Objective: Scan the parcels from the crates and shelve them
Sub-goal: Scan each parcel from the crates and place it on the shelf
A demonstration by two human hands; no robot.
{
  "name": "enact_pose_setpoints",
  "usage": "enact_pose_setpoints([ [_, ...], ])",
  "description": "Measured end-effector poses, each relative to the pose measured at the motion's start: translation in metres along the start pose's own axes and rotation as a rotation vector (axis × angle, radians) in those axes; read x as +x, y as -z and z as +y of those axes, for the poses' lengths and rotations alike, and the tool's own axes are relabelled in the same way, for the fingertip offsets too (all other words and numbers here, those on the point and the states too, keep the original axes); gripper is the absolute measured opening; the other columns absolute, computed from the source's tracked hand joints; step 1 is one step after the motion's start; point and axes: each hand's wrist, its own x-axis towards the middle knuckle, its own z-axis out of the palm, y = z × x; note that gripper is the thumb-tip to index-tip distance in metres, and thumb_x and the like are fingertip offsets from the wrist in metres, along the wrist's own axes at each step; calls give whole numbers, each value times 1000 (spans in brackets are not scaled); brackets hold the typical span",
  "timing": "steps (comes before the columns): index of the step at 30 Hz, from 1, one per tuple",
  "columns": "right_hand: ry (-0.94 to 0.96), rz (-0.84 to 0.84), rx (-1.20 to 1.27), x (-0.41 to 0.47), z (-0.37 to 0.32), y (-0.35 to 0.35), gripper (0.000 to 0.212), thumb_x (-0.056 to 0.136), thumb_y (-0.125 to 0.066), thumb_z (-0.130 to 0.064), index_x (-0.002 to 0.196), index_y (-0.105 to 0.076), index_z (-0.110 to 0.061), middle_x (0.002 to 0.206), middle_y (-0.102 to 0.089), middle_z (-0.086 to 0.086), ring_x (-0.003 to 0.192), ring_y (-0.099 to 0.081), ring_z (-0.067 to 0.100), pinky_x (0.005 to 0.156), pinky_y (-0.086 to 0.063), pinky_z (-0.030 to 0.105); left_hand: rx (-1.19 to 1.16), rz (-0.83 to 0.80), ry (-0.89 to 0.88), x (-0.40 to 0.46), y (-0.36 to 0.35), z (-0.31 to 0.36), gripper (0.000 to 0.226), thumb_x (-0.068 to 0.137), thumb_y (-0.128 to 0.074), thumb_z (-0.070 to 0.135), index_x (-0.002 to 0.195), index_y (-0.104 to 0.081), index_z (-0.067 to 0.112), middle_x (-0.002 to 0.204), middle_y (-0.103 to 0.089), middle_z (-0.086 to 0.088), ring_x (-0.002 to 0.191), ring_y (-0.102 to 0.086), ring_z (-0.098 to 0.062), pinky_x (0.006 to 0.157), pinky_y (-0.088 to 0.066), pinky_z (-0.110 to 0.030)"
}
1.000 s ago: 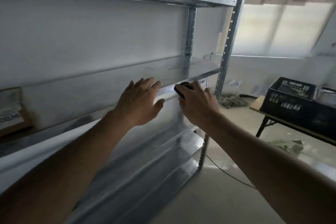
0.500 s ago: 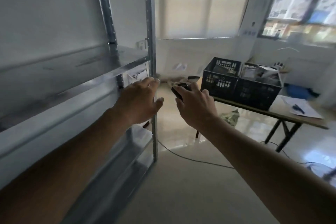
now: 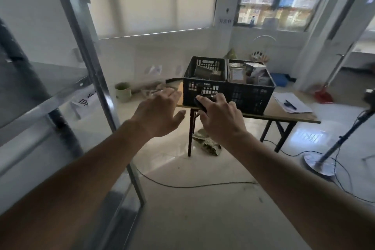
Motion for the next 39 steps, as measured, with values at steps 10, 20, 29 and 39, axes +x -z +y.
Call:
enact_pose_setpoints([
  [10, -131, -24, 11, 136, 105, -49, 52, 108, -53, -42, 160, -43, -38, 145, -50, 12, 116, -58, 42, 95, -54, 54, -41, -70, -116, 184, -84, 4, 64, 102, -55, 49, 156, -43, 16, 153, -52, -6, 138, -54, -28, 107, -51, -48],
  [20, -114, -93, 27, 309, 241, -96, 53, 109, -51, -42, 161, -41, -37, 147, -48, 12, 120, -56, 42, 98, -52, 52, -69, -143, -39, 381, -172, 31, 61, 101, -54, 50, 154, -45, 21, 151, -51, 0, 133, -57, -26, 102, -53, -51],
  [29, -96, -141, 44, 446, 307, -150, 53, 108, -52, -43, 160, -44, -38, 144, -50, 11, 118, -58, 43, 96, -55, 54, -116, -232, 19, 517, -235, 10, 56, 103, -53, 47, 152, -47, 22, 150, -50, 3, 130, -58, -25, 101, -52, -43],
  [39, -140, -173, 52, 611, 318, -256, 53, 109, -51, -44, 161, -41, -39, 150, -48, 9, 119, -58, 40, 94, -54, 50, -125, -395, -9, 672, -346, -87, 58, 103, -54, 48, 155, -43, 23, 149, -52, 0, 130, -58, -25, 99, -55, -45],
])
